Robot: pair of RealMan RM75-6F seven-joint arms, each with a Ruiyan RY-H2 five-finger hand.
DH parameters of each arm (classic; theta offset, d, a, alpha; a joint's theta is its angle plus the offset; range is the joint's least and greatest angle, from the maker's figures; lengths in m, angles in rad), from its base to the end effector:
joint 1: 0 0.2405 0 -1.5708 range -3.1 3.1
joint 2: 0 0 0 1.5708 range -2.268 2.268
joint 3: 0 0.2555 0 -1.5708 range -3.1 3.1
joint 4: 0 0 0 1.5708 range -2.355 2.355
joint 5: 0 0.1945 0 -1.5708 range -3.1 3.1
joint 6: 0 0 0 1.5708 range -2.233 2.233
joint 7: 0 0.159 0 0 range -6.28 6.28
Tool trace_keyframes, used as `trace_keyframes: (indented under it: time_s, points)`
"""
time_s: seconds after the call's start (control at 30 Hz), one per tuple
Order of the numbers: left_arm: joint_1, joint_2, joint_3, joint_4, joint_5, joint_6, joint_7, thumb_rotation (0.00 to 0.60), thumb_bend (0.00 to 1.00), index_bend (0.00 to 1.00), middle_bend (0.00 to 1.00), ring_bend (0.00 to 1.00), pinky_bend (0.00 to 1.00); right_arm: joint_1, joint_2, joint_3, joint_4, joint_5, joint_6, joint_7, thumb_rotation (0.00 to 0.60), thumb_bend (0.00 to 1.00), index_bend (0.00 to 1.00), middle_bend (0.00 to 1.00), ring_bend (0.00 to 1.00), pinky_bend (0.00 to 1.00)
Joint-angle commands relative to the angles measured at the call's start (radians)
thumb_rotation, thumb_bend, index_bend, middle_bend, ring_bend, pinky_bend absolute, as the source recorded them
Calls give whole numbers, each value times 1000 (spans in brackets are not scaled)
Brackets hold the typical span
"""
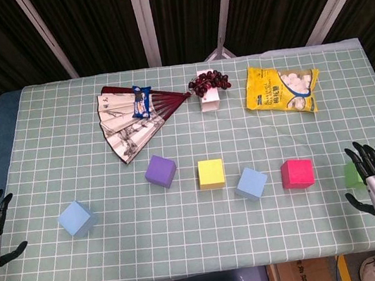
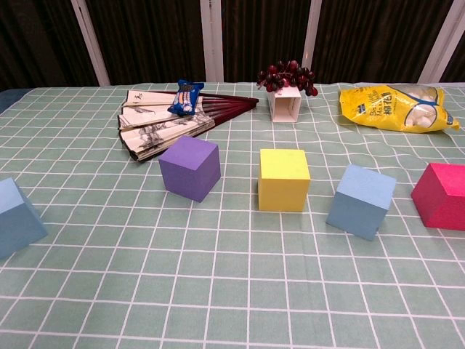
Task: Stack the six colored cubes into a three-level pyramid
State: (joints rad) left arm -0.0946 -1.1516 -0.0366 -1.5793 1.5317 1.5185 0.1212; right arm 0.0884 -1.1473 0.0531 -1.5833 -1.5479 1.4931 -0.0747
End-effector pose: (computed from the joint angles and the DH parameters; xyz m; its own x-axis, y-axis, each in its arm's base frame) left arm -0.3005 0.1952 0.1665 0.5049 -0.0276 0.8627 0.8616 -0.0450 -0.5057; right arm -0.2991 -0.1964 0.1653 0.4656 0.0150 0.8849 -0.8831 -0.0579 0.4657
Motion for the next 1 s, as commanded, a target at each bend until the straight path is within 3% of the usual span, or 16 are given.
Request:
trace_keyframes:
  time_s: [0.03,0.5,0.7,1.0]
  points:
    - [-2,0,2,-1,1,-5,3,600,0,0,0,0,37,1,0,0,-1,4,-4,0,600,252,0,0,0,0]
    - [-31,2,-11,-35,-25,-56,50,600,0,0,0,0,37,-5,12,-3,-3,7,-2,27,600,252,0,0,0,0]
    - [-75,49,-35,-146,-27,-101,66,600,5,0,0,0,41,-9,18,-4,-7,18,-6,38,600,252,0,0,0,0]
    - [-220,160,-145,-387,-81,-228,222,600,32,0,43,0,46,-9,23,-6,-18,25,-17,42,600,252,0,0,0,0]
